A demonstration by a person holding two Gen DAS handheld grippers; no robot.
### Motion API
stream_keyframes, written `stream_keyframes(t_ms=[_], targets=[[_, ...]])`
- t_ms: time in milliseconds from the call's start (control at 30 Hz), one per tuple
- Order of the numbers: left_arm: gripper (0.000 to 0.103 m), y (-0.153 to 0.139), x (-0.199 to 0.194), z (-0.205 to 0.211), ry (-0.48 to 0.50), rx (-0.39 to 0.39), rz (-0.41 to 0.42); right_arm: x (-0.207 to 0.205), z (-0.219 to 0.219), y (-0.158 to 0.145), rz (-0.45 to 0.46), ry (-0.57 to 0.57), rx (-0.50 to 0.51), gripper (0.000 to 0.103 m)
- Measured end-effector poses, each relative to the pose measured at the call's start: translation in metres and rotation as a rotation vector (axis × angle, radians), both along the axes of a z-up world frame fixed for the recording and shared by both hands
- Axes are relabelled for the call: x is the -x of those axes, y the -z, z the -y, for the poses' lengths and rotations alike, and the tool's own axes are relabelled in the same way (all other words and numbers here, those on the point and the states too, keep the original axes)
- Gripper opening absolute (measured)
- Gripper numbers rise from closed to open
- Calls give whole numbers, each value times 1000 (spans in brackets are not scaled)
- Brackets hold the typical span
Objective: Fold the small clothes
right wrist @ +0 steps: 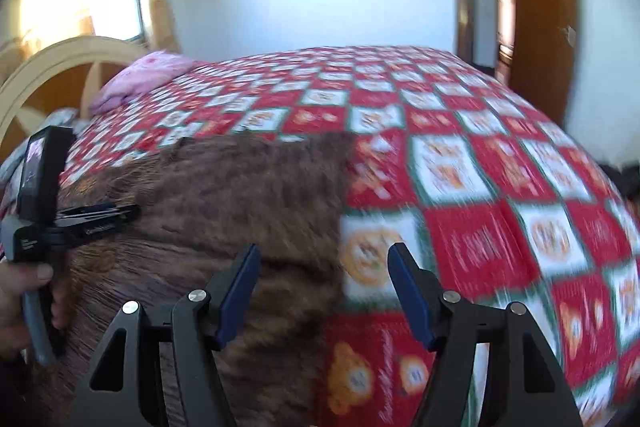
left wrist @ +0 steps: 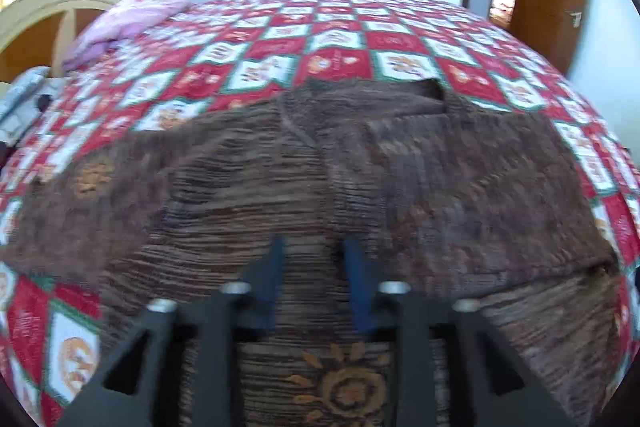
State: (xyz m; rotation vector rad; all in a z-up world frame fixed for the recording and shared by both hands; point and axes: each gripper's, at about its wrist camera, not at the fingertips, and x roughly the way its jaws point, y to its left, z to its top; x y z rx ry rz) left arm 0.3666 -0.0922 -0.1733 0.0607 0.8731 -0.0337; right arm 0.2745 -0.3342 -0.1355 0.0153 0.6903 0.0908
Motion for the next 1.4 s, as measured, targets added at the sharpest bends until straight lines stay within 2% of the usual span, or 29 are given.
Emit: stream_keyframes(t_ms=[33, 100, 167, 233, 333, 400, 467, 533, 600, 633, 700, 733, 800, 967, 1100, 1200, 1267, 1333, 1400], targets=[[65, -3, 0, -2, -12, -8, 5, -9, -4, 2, -24, -39, -20, 67], [69, -11, -2, -8, -48, -12, 41, -27, -6, 15, -95, -73, -64, 67], [78, -16, -7, -8, -63, -40, 63, -40, -2, 35, -200, -38, -77, 67], [89, -14, -12, -5, -75, -87, 79, -38, 6, 49, -236, 23, -49, 67], [93, 2, -23, 4, -61, -166, 52, -27, 12, 45, -248, 16, -39, 66], [93, 10, -28, 12, -57, -219, 50, -21, 9, 27, -190, 53, 6, 66], [93, 8, -27, 18, -50, -244, 73, -22, 1, 9, -113, 35, -5, 67], [94, 11, -27, 20, -47, -263, 78, -36, -9, 5, -119, -20, -38, 67], [95, 9, -27, 15, -52, -238, 78, -56, -16, 11, -153, -59, -103, 67], [99, 9, -28, 11, -61, -214, 72, -64, -17, 18, -178, -48, -109, 67], [103, 9, -31, -2, -88, -142, 45, -76, -17, 44, -261, -5, -66, 67], [103, 9, -32, -8, -96, -101, 29, -73, -17, 49, -247, -16, -52, 67], [103, 9, -29, -15, -116, -67, 17, -58, -21, 47, -222, -25, 5, 67], [103, 0, 7, -33, -112, -47, 53, -40, -31, 35, -203, -27, 114, 67], [103, -11, 30, -59, -116, -63, 109, -55, -43, 18, -137, -37, 57, 67], [103, -20, 35, -91, -174, -70, 143, -73, -61, 26, -145, -50, 70, 67], [103, -20, 30, -118, -232, -87, 135, -84, -64, 46, -225, -41, 70, 67], [103, -18, 27, -144, -298, -106, 116, -78, -65, 51, -201, -34, 72, 67], [103, -14, 25, -177, -364, -91, 98, -70, -64, 51, -203, -37, 68, 67]])
